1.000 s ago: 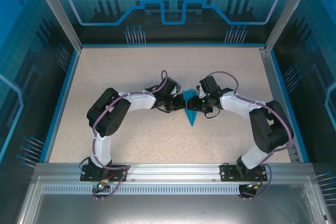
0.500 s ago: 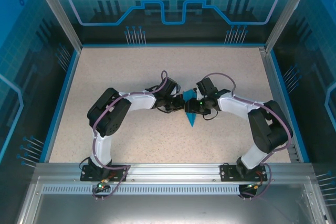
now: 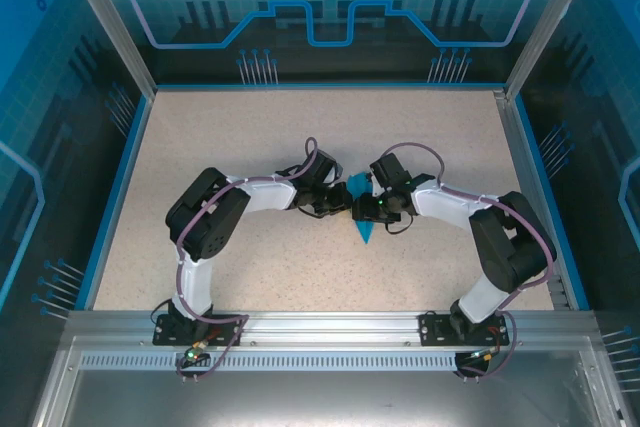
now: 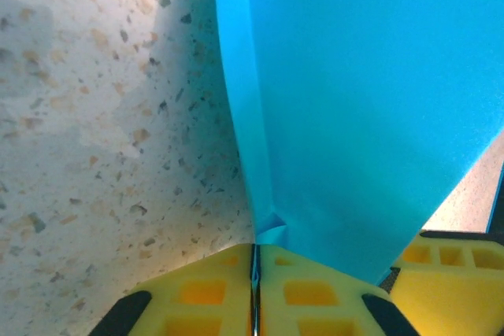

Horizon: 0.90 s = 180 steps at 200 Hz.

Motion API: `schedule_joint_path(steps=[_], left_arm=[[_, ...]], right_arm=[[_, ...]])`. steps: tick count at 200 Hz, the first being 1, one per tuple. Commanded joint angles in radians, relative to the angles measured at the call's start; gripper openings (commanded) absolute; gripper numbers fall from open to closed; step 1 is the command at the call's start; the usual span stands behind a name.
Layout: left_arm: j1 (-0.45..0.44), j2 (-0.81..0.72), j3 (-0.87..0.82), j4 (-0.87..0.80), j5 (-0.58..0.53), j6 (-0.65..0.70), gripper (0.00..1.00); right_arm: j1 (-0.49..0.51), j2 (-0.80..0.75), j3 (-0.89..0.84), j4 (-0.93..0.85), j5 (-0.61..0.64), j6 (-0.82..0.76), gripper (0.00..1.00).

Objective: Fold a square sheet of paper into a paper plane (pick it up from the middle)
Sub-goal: Turn over a paper plane at the center of the table.

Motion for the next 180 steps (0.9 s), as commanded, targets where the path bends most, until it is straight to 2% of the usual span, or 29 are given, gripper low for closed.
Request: schedule_joint_path(steps=[1,27,58,100,133,180], left_arm=[[0.019,-0.05,-0.032,0.04,0.047,-0.037,0.13],[0.029,-0.071,-0.048,0.052,0.061,-0.044,0.19],[0.04,-0.092,-0.065,0.05,0.058,-0.04,0.2],[0.043,-0.072,-0.061,0.053,0.075,-0.039,0.17],[0.043,-0.063,-0.052,0.051,0.078,-0.038,0.17],[0.043,-0.06,-0.047,0.037,0.072,-0.034,0.17]], right_arm=[[0.017,0.022,0.002,-0.019,0.032,-0.018,0.46],[0.017,0.027,0.003,-0.02,0.042,-0.019,0.42],[0.018,0.021,0.003,-0.009,0.027,-0.023,0.42],[0.018,-0.009,-0.012,0.033,-0.028,-0.038,0.5],[0.018,-0.006,-0.012,0.032,-0.024,-0.046,0.57],[0.02,0.021,0.006,-0.006,0.023,-0.039,0.52]])
